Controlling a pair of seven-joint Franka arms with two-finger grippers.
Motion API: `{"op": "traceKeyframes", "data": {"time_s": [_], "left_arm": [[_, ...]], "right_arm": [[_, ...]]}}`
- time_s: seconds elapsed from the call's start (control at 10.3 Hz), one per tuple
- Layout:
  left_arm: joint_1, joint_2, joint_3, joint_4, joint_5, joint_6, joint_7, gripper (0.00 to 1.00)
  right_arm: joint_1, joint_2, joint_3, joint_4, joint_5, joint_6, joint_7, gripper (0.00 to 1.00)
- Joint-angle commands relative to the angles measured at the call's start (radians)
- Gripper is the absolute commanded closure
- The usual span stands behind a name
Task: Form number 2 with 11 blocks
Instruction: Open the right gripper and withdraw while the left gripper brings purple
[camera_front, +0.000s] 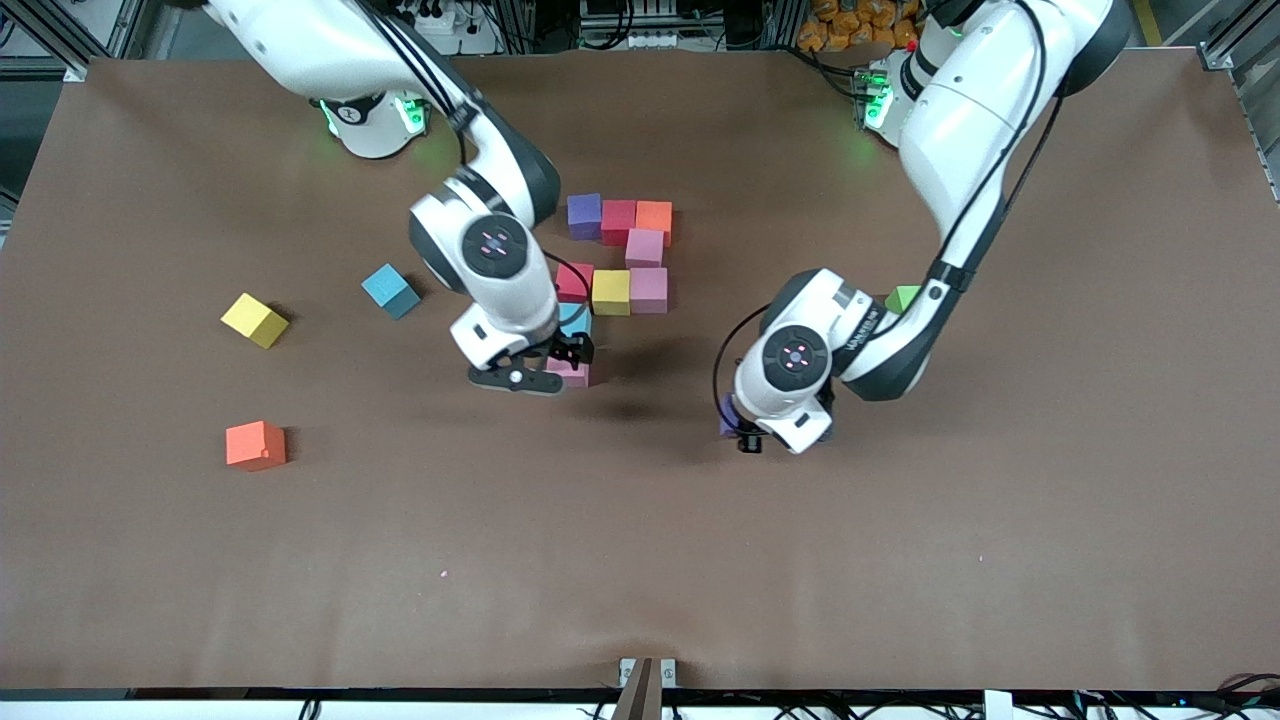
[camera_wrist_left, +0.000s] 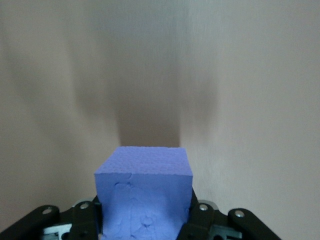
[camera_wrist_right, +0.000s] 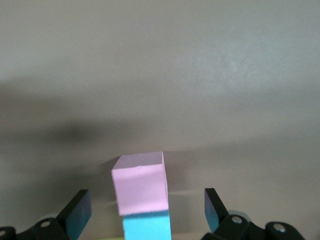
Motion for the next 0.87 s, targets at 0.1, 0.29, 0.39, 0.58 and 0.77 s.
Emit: {"op": "traceKeyframes", "data": {"time_s": [0.1, 0.29, 0.39, 0.58, 0.77], "left_arm": [[-0.131, 0.078, 0.068, 0.106, -0.016, 0.031, -0.083, 0.64], [-0.184, 0.115, 0.083, 0.157, -0.018, 0.043, -0.124, 0.64], [-0.201, 0.117, 0.083, 0.163, -0.018, 0.043, -0.128, 0.64], [-0.235, 0.117, 0.082, 0.165, -0.018, 0.045, -0.175, 0.64], [-0.264, 0.118, 0.082, 0.166, -0.019, 0.046, -0.216, 0.64]], "right_arm": [[-0.089, -0.241, -0.003, -0.116, 0.060, -0.054, -0.145, 0.00], [-0.167, -0.321, -0.032, -0.110, 0.062, -0.081, -0.315, 0.00], [-0.175, -0.344, -0.084, -0.093, 0.063, -0.099, -0.358, 0.00], [-0.192, -0.355, -0.136, 0.046, 0.063, -0.271, -0.443, 0.00], [-0.274, -0.350, -0.141, 0.187, 0.063, -0.416, -0.634, 0.00]]}}
